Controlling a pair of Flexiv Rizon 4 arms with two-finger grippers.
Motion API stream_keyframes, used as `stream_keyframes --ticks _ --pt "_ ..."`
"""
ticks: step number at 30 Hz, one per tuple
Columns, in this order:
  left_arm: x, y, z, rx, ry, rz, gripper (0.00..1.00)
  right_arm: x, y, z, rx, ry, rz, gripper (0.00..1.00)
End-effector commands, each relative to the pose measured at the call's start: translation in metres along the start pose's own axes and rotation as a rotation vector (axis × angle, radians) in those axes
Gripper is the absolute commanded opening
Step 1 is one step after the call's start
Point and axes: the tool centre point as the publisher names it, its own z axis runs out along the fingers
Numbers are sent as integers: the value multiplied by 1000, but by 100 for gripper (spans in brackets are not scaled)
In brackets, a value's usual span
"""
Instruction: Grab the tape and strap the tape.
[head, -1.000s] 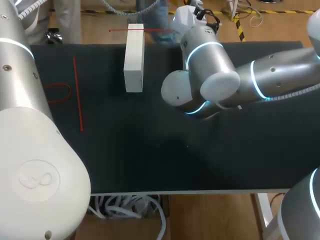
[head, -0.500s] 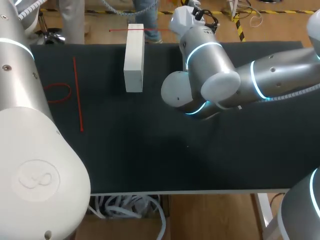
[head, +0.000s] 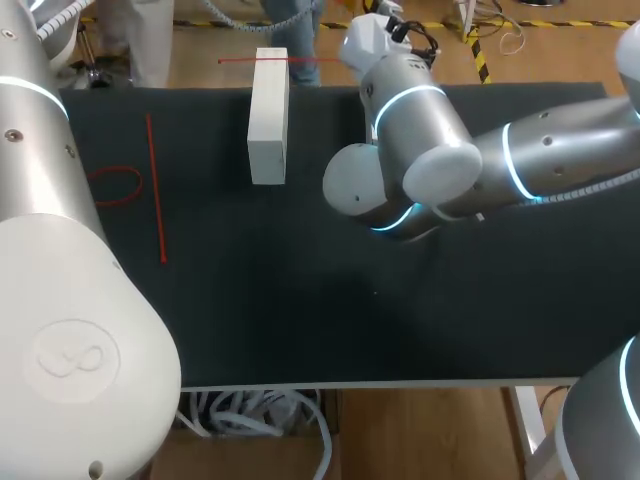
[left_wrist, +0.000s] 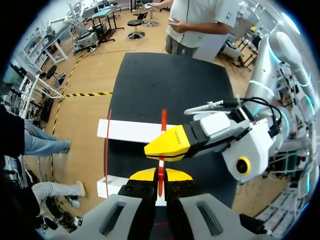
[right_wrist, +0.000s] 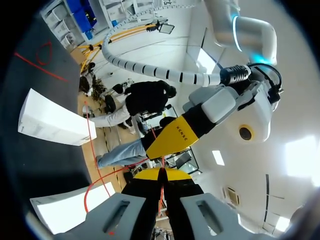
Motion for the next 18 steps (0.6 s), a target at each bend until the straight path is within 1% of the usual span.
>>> stream_keyframes --ticks 1,3,4,5,6,9,11,15,17,18 --pt "-1 -1 -2 -5 3 -2 0 -7 1 -5 0 32 0 11" --pt "-1 -1 -2 -5 3 -2 0 -7 1 -6 -1 34 3 22" --pt "-1 -1 -2 -5 3 -2 0 -6 2 -6 1 35 3 29" --pt "-1 -1 -2 -5 3 -2 0 -6 2 -7 1 35 4 43" --pt "-1 -1 -2 -5 3 -2 0 -6 2 -7 -1 37 5 45" --pt "-1 -1 -2 -5 3 -2 0 -5 4 -9 -8 45 12 46" --pt "-1 -1 -2 -5 3 -2 0 -4 5 -11 -14 55 14 41" --pt "-1 -1 -2 -5 3 -2 0 -3 10 -21 -51 103 30 48" --pt "-1 -1 -2 -5 3 -2 0 -1 14 -29 -65 150 53 49" --pt "-1 -1 -2 -5 3 -2 0 0 17 -36 -90 187 35 46"
